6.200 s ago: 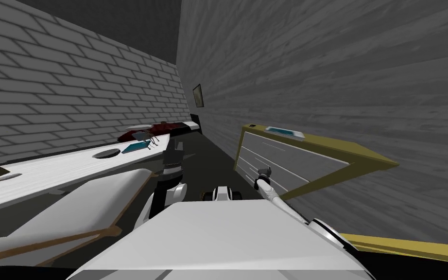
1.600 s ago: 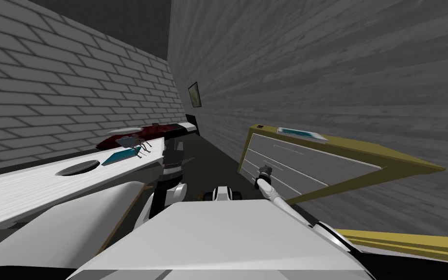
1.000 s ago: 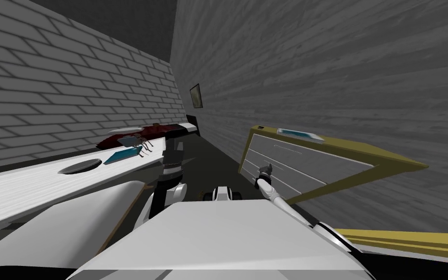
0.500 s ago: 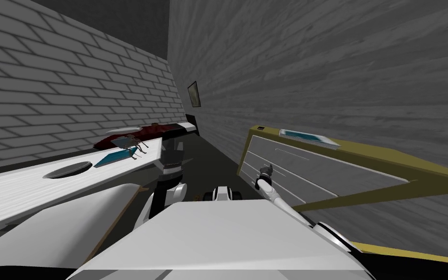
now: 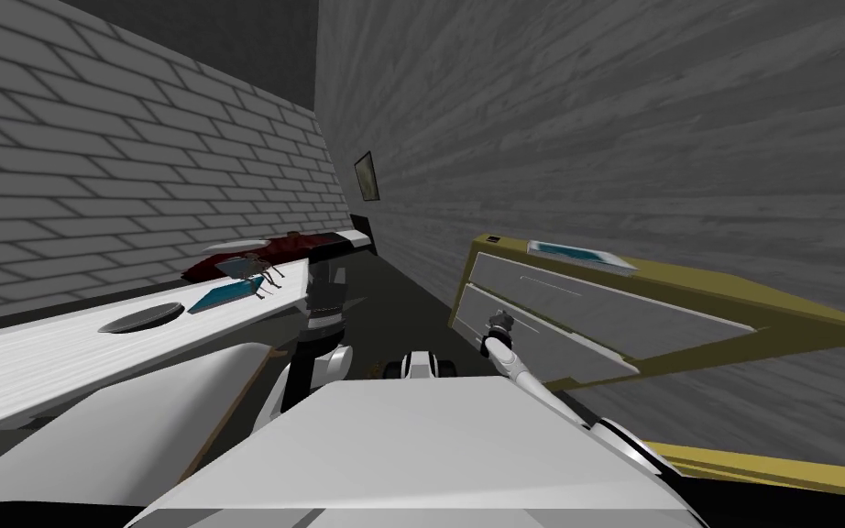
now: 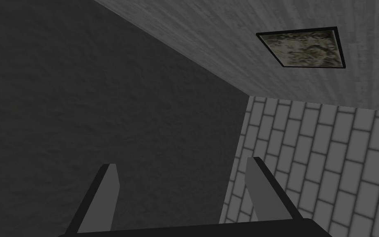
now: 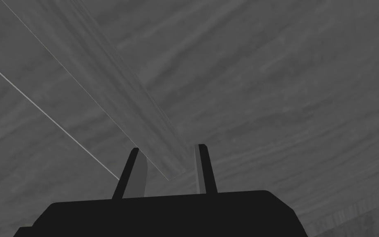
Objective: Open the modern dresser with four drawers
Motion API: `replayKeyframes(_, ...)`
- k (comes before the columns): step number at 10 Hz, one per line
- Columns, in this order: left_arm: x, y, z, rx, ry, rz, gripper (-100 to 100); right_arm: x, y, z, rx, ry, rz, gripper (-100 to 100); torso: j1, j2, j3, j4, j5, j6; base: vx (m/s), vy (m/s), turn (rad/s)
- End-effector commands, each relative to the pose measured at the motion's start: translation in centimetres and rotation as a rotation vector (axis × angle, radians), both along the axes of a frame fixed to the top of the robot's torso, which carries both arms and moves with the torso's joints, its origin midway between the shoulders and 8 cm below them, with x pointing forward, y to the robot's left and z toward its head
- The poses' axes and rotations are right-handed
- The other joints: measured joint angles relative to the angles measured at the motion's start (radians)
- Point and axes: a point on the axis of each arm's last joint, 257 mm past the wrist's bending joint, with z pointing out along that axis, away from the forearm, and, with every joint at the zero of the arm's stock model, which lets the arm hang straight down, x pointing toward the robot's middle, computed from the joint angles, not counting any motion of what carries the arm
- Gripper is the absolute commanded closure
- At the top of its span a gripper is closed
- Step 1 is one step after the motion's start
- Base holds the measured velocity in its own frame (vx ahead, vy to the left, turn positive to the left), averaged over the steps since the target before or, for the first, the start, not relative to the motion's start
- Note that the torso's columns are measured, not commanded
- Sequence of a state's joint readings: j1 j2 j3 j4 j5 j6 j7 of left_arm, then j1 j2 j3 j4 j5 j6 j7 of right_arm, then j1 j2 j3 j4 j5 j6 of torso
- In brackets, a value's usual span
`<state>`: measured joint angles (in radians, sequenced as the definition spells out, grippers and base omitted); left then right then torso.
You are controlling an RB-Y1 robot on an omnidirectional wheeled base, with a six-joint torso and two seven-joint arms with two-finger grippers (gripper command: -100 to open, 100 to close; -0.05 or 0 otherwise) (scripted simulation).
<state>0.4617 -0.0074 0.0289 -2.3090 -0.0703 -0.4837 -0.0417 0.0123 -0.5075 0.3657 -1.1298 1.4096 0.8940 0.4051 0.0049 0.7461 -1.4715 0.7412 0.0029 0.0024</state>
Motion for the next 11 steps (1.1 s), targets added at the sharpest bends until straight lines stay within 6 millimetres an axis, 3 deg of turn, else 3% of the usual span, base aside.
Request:
replayKeyframes(1,0.0,0.0,0.0,0.000,0.000,0.000,0,0.3,0.2,0.3,0.000,-0.003,0.005,100,-0.001,-0.001,-0.001,0.000,0.001,0.000,-0.136,0.162,-0.033)
replayKeyframes(5,0.0,0.0,0.0,0.000,0.000,0.000,0,0.3,1.0,0.1,0.002,0.001,0.018,100,-0.001,-0.002,-0.002,-0.001,0.000,0.000,-0.105,0.102,-0.029)
replayKeyframes(6,0.0,0.0,0.0,0.000,0.000,0.000,0,0.8,0.4,0.3,0.006,0.008,0.031,-100,-0.002,-0.002,-0.001,0.000,0.000,0.000,-0.059,0.096,-0.061)
replayKeyframes(11,0.0,0.0,0.0,0.000,0.000,0.000,0,3.2,-3.5,2.8,0.004,0.005,0.074,-100,-0.004,-0.008,-0.004,-0.003,-0.003,-0.003,0.015,0.103,-0.092)
